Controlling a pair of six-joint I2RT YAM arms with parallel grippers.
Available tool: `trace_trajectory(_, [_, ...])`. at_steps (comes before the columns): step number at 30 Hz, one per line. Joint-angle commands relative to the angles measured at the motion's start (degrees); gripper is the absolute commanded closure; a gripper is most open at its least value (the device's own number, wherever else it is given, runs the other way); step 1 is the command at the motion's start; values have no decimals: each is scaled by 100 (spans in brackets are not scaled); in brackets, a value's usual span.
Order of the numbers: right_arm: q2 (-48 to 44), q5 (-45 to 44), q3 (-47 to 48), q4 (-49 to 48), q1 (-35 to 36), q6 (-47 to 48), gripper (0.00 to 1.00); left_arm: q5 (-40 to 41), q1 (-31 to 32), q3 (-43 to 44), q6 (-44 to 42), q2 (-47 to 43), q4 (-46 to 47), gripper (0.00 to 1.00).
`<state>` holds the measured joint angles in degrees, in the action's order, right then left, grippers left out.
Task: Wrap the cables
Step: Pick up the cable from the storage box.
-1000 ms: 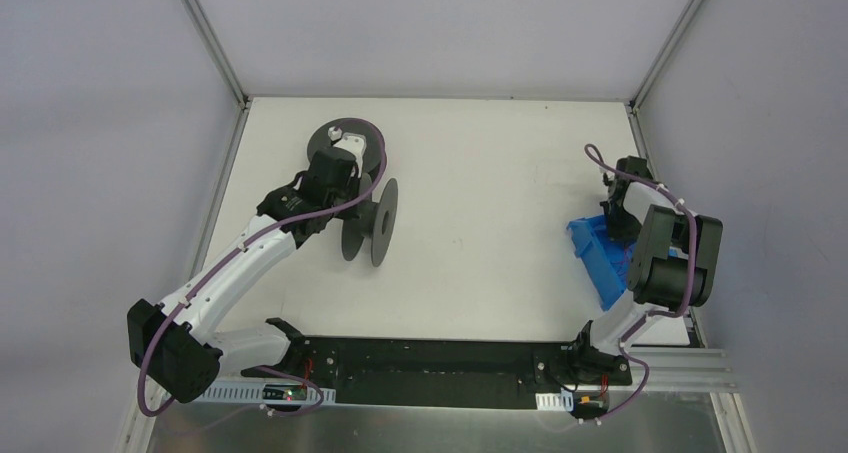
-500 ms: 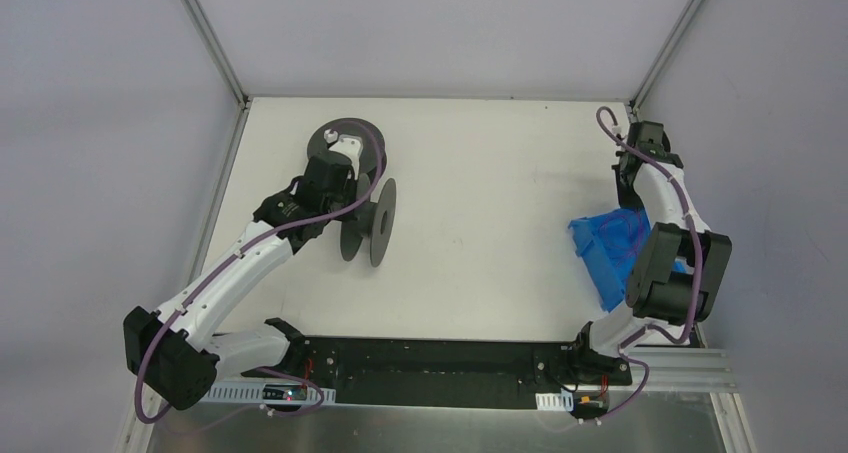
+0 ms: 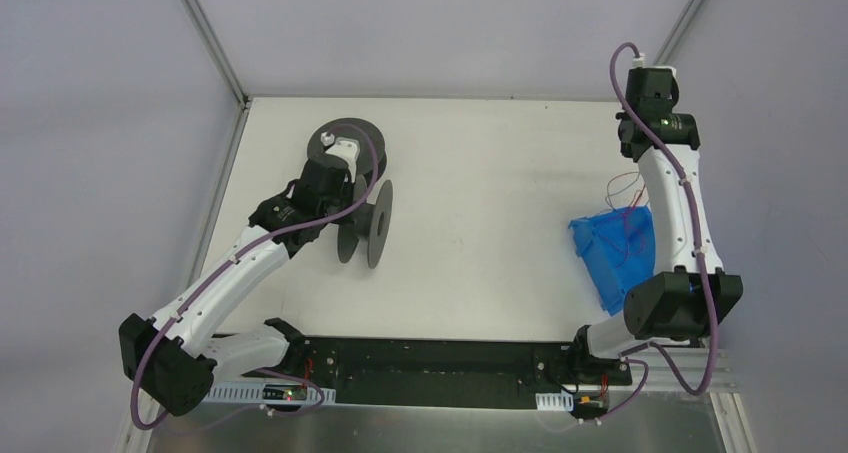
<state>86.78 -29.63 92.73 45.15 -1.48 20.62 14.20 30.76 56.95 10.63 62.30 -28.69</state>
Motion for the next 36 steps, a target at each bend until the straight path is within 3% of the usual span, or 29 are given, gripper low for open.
trace_trajectory(1, [-483,-1006,642,1108,16,-1260,100,328,42,357,143,-119,47,100])
trace_trajectory(8, [-1268,-1192,914,838,225,-1468,100,744,35,597,439,110,63,100])
trace_trajectory(11, [-1831,-1205,456,397,305,-1982,100,623,35,563,401,343,194,100])
trace_trajectory(13, [-2330,-1155,-460,-341,304,-2434,100,432,35,538,332,489,318,100])
trace_trajectory(16, [-2781,-257,-934,-858,306,-2313,100,-38,35,523,281,651,363,100])
trace_trajectory(19, [-2751,170,50,-712,304,-2192,100,-513,35,551,419,638,355,100])
trace_trajectory(23, [-2311,973,1841,-743,306,-1786,100,-577,35,496,649,422,371,100])
trace_trajectory(26, [-2128,1829,2508,-1087,312,-1648,100,-628,35,503,710,395,373,100])
trace_trajectory(28, [-2284,2738,2257,-1928,312,-1538,100,-712,35,502,748,383,373,100])
trace_trajectory(29, [-2600,3673,1519,-3277,313,-1546,100,-850,35,524,747,383,373,100])
trace_trajectory(31, [-2772,4066,944,-4499,309,-1889,100,-931,35,534,736,355,364,100])
trace_trajectory(36, [-2319,4614,1166,-4605,314,-2844,100,-889,35,533,727,183,343,100])
